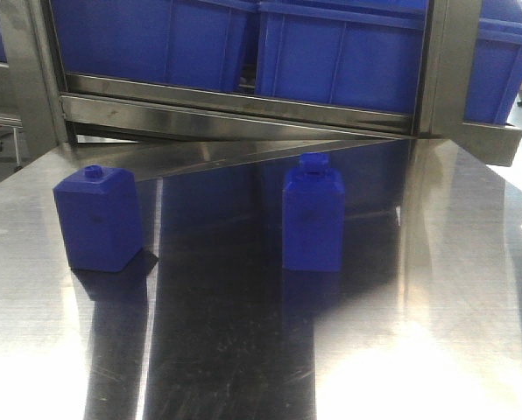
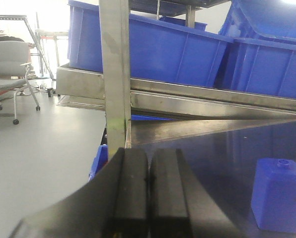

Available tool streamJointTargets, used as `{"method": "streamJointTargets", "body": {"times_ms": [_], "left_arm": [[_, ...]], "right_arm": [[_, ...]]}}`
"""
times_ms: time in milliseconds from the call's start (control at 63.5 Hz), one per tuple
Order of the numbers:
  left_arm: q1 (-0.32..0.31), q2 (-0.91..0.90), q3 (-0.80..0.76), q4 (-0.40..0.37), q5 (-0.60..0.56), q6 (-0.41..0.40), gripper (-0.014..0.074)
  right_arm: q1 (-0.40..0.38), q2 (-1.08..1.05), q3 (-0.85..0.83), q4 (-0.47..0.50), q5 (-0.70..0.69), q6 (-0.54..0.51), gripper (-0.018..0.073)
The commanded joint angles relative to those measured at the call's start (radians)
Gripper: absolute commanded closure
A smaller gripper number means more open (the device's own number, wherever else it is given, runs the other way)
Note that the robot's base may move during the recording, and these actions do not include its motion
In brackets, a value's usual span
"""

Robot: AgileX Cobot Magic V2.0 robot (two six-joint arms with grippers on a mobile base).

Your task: Pick and sort blue part to right shelf

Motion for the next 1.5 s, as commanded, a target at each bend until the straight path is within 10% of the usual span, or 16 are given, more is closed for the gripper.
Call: {"method": "streamJointTargets", "body": {"times_ms": [0, 961, 1480], "left_arm": [[-0.006, -0.024, 0.024, -0.001, -0.082, -0.008, 0.0473], [-0.006, -0.024, 0.024, -0.001, -0.082, -0.008, 0.0473], [-0.006, -0.024, 0.024, -0.001, -0.082, -0.008, 0.0473]], "right_arm": [[-0.004, -0.022, -0.023, -0.010, -0.089, -0.003, 0.0503], [-0.003, 0.006, -0.112, -0.031, 0.002, -0.003, 0.0503], [0.071, 0.486, -0.467, -0.220, 0.193, 0.053, 0.0503]]}}
